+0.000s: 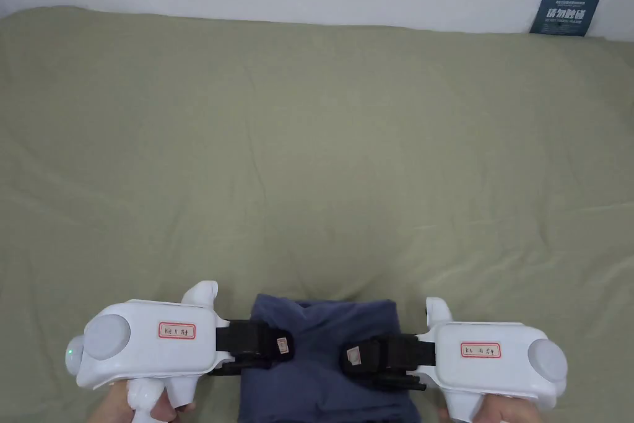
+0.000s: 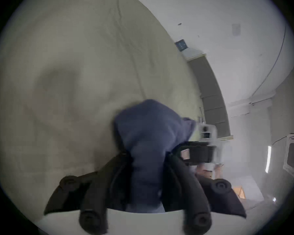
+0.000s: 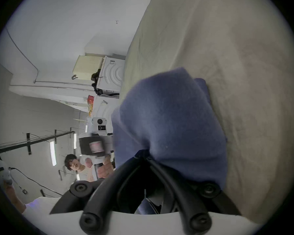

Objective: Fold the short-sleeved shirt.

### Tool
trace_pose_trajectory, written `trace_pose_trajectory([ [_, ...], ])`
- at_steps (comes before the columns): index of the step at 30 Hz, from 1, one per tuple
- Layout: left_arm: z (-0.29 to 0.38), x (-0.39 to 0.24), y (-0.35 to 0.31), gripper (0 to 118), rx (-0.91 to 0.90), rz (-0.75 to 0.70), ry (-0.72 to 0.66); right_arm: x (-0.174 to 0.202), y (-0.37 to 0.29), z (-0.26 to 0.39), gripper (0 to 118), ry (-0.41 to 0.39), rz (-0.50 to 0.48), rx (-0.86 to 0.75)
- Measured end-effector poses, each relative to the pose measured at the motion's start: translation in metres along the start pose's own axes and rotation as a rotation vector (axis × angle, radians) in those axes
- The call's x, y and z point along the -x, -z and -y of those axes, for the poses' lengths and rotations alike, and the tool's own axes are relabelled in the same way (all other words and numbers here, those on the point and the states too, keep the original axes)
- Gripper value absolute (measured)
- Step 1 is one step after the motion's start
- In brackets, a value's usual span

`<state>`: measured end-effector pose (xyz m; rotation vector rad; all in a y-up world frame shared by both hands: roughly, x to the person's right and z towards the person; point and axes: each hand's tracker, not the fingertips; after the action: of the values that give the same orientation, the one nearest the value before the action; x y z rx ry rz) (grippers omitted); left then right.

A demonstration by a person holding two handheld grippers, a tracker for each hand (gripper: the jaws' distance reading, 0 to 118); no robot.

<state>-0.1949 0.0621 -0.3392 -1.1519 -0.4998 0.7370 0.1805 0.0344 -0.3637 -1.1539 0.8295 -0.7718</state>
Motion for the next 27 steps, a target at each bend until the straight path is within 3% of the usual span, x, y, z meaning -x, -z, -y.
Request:
trace_pose_trajectory([
  [2, -0.002, 0.003, -0.005, 26, 0.008, 0.059, -0.028, 0.036, -0.018, 0.006, 0, -0.176, 0.135, -0.061],
  [4, -0.002, -0.003, -0.009, 26, 0.004, 0.039, 0.010, 0.085, -0.040, 0.025, 0, -0.437, 0.413, -0.274],
  [5, -0.002, -0.005, -0.010, 26, 0.005, 0.038, 0.016, 0.109, -0.048, 0.038, 0, -0.567, 0.602, -0.441],
  [7, -0.004, -0.011, -0.013, 26, 0.010, 0.036, 0.022, 0.140, -0.054, 0.057, 0, -0.734, 0.926, -0.670],
  [8, -0.005, -0.013, -0.016, 26, 0.016, 0.035, 0.022, 0.147, -0.057, 0.062, 0, -0.789, 0.977, -0.760],
  [9, -0.005, -0.015, -0.019, 26, 0.014, 0.032, 0.031, 0.152, -0.059, 0.064, 0, -0.812, 0.993, -0.810],
  [12, -0.012, -0.019, -0.027, 26, 0.015, 0.018, 0.045, 0.161, -0.070, 0.061, 0, -0.697, 0.854, -0.837],
  [22, -0.052, 0.008, -0.092, 26, -0.040, -0.028, 0.046, 0.181, -0.032, 0.034, 0, -0.731, 0.950, -0.890],
  [27, -0.073, 0.047, -0.156, 26, -0.076, -0.071, 0.021, 0.202, 0.001, 0.029, 0, -0.760, 0.918, -0.910],
])
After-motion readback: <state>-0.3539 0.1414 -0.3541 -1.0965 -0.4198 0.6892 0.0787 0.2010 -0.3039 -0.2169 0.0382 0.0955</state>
